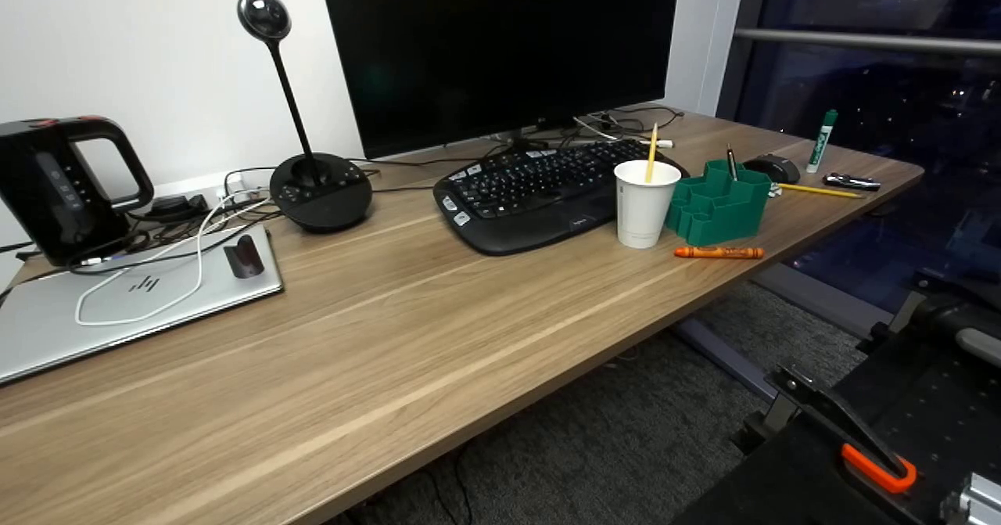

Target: Take the pencil out of the white cup

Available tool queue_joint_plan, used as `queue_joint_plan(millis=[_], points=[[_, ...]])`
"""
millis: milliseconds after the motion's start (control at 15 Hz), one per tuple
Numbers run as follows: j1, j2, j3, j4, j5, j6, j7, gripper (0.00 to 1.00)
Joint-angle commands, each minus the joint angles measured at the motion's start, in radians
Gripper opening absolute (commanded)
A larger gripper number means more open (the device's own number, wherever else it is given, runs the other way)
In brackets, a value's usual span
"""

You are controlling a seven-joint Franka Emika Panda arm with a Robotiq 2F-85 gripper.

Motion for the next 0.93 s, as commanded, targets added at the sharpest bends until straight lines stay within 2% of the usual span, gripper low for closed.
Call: queue_joint_plan(millis=[0, 267, 400, 667, 867], points=[[-0.001, 0.156, 0.002, 0.074, 0.01, 0.174, 0.075, 1.0], [-0.018, 0.377, 0.022, 0.146, -0.068, 0.466, 0.231, 1.0], [-0.014, 0.487, 0.016, 0.208, -0.155, 0.56, 0.339, 1.0], [0.067, 0.66, -0.075, 0.334, -0.375, 0.609, 0.548, 1.0], [0.148, 0.762, -0.163, 0.426, -0.455, 0.593, 0.649, 1.0]])
